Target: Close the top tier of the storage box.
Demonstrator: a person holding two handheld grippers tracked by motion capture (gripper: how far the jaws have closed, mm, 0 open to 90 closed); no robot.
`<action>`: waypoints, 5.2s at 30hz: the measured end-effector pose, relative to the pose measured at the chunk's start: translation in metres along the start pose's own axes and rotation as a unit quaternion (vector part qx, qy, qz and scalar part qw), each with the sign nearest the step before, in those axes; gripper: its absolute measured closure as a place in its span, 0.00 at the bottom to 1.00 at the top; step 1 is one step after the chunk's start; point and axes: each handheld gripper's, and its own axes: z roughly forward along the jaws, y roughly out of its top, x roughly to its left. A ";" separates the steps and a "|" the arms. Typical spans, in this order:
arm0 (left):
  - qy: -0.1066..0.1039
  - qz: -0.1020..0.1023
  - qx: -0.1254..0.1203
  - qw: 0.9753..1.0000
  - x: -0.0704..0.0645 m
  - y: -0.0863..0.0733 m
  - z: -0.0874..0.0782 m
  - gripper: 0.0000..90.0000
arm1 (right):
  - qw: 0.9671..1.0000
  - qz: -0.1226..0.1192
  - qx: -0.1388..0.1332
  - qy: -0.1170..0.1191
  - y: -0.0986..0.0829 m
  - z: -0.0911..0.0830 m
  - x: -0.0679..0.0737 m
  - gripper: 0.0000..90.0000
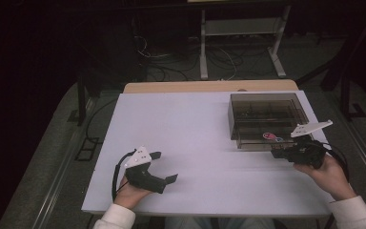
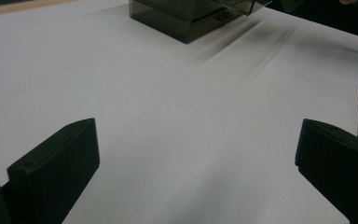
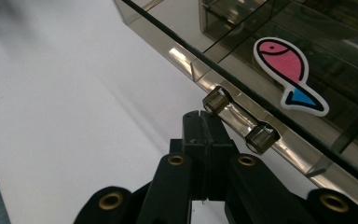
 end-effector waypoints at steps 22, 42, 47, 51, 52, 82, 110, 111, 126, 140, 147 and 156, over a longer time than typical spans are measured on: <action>-0.001 0.000 0.000 1.000 0.000 0.000 0.000 0.00 | 1.000 -0.003 0.000 -0.001 0.011 0.003 -0.006 0.99; 0.000 0.000 0.001 1.000 0.000 0.000 0.000 0.00 | 1.000 0.003 -0.001 0.000 0.016 0.006 -0.014 0.99; 0.000 0.000 0.001 1.000 0.000 0.000 0.000 0.00 | 1.000 0.007 -0.002 -0.001 0.016 0.007 -0.016 0.99; 0.000 0.000 0.000 1.000 0.000 0.000 0.000 0.00 | 1.000 0.011 -0.003 -0.001 0.017 0.008 -0.019 0.99; 0.000 0.000 0.001 1.000 0.000 0.000 0.000 0.00 | 1.000 0.012 -0.004 -0.001 0.017 0.008 -0.019 0.99; -0.001 0.000 0.000 1.000 0.000 0.000 0.000 0.00 | 1.000 0.023 -0.007 -0.007 0.027 0.010 -0.033 0.99; -0.001 0.000 0.002 1.000 0.000 0.000 0.000 0.00 | 0.998 0.053 -0.018 -0.013 0.028 0.016 -0.049 0.99; -0.001 0.001 0.003 1.000 0.000 0.000 0.001 0.00 | 0.998 0.054 -0.018 -0.013 0.029 0.016 -0.049 0.99; -0.001 0.000 0.002 1.000 0.001 0.000 0.000 0.00 | 0.998 0.064 -0.021 -0.014 0.033 0.023 -0.055 0.99; -0.003 0.000 0.003 1.000 0.001 0.000 0.001 0.00 | 0.998 0.062 -0.012 -0.022 0.039 0.029 -0.057 0.99; -0.002 0.001 0.001 1.000 0.001 0.000 0.000 0.00 | 0.998 0.064 -0.019 -0.017 0.038 0.027 -0.053 0.93; -0.003 0.002 -0.001 1.000 0.000 0.000 0.000 0.00 | 0.997 0.072 -0.029 0.005 0.034 0.022 -0.041 0.82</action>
